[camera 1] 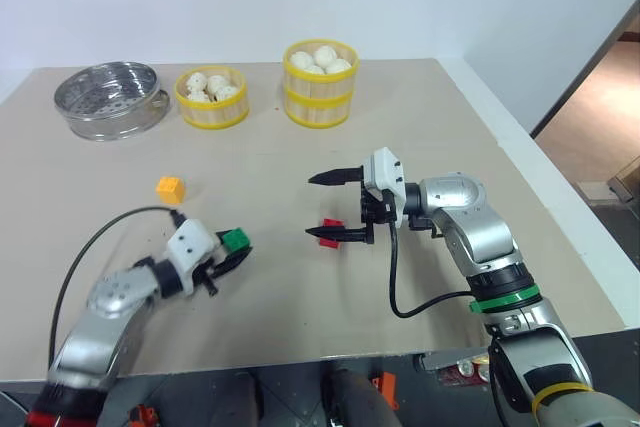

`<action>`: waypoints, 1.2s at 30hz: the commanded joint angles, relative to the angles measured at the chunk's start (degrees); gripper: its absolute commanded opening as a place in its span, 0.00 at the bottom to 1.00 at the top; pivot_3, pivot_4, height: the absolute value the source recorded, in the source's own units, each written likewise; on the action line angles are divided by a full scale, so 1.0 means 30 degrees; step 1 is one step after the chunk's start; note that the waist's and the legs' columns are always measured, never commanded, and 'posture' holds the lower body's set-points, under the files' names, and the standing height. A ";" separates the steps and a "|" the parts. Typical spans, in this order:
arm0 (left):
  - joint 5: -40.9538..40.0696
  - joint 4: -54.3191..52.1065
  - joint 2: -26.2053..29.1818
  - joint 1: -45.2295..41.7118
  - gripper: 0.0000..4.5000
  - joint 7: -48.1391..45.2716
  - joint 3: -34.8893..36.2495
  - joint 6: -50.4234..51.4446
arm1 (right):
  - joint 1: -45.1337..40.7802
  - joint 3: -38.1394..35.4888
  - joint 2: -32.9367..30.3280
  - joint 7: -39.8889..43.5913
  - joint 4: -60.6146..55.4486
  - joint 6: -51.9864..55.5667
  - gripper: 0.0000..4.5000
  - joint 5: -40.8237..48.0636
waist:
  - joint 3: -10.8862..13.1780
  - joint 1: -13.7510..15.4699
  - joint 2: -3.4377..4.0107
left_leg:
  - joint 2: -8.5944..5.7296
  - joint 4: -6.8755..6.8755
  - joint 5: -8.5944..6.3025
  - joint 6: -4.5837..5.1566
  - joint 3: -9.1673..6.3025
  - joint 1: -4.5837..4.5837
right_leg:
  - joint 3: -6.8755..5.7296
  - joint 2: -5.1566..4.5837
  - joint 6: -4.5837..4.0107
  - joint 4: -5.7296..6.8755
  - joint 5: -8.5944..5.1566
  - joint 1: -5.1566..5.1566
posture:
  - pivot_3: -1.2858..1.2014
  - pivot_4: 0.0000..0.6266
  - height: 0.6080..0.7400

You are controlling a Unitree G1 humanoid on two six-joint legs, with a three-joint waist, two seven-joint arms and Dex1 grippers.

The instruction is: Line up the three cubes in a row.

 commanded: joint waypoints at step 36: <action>0.1761 0.9561 -0.1170 -0.7692 0.30 -0.8591 -0.3335 -0.4387 | 0.0840 -0.0209 -0.1122 -0.0033 -0.1327 0.0352 1.00 -0.0018 | -0.0001 -0.0068 -0.0001 | 0.0006 0.0096 0.0003 0.0011 -0.0033 -0.0163 | 0.0013 0.0046 0.0132 0.0122 0.0058 -0.0186 | 0.52 0.24 1.00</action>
